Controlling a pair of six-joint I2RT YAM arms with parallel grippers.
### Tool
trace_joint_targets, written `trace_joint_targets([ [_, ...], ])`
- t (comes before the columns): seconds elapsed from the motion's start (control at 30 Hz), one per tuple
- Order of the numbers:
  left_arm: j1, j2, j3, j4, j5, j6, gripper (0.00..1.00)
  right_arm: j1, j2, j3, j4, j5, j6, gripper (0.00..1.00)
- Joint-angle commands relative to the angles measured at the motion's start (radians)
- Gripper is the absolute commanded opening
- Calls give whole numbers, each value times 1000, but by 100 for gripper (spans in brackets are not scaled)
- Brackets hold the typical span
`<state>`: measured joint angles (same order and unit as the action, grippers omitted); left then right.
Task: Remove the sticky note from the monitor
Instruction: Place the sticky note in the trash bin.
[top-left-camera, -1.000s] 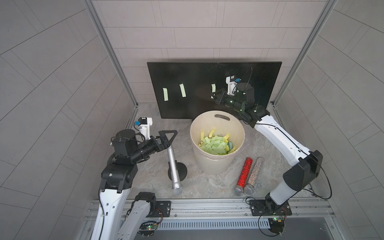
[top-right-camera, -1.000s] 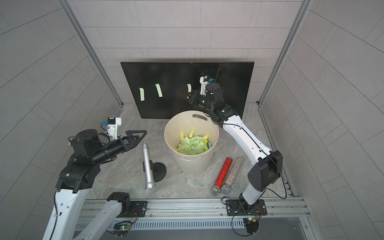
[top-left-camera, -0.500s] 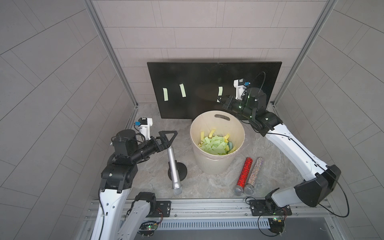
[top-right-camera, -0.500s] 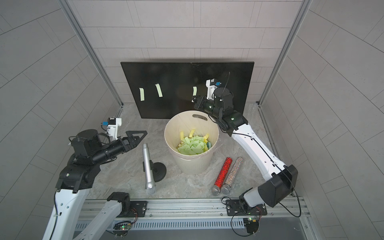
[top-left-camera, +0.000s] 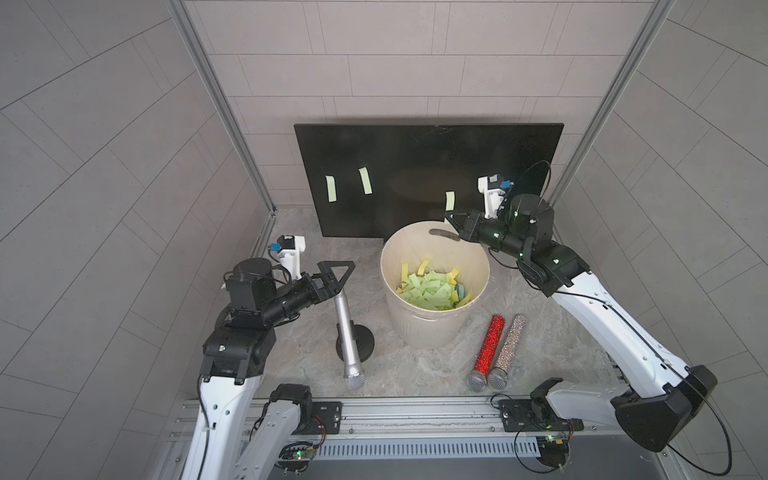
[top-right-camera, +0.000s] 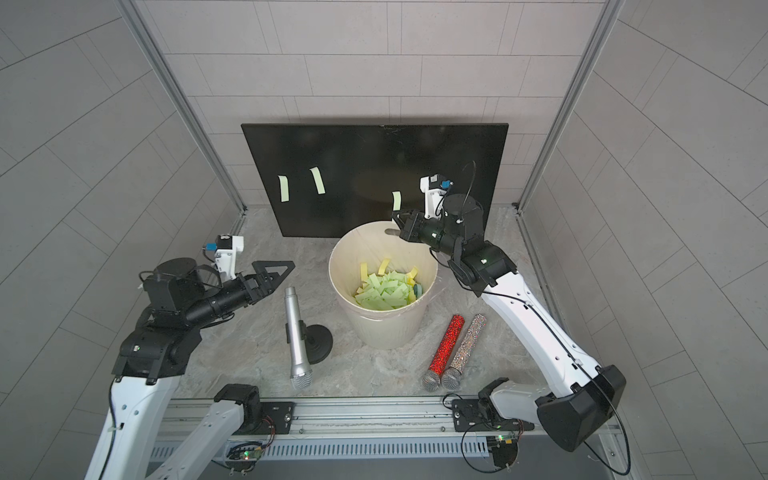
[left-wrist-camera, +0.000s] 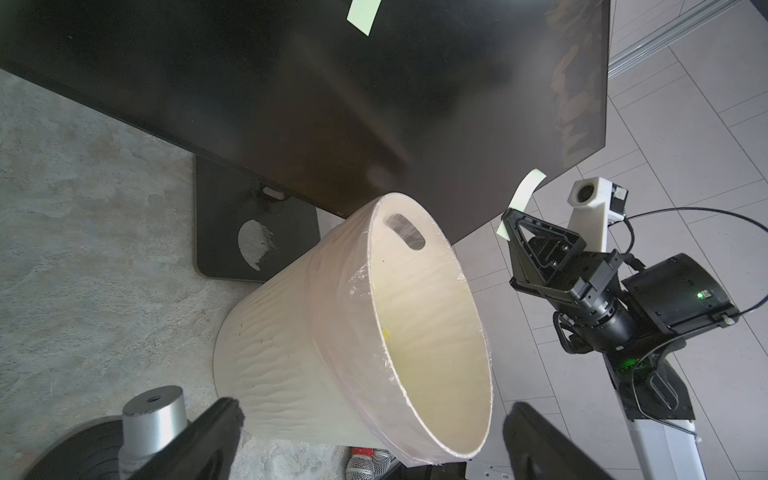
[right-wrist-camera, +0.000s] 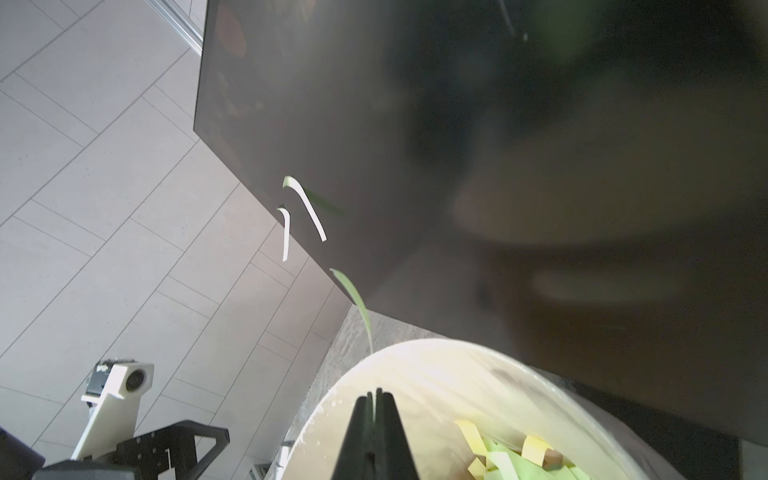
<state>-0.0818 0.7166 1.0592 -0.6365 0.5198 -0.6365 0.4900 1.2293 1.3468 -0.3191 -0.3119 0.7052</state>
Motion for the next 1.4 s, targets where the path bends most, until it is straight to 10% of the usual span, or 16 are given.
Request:
trace_joint_targets([
  [0.0,-4,5,15,6,9,-3,100,10,-50,-44,-44,-18,-37,0],
  [1.37,-5,172,109,112,-8,-28,100,42,-167,-150,-193,1,-139,28],
])
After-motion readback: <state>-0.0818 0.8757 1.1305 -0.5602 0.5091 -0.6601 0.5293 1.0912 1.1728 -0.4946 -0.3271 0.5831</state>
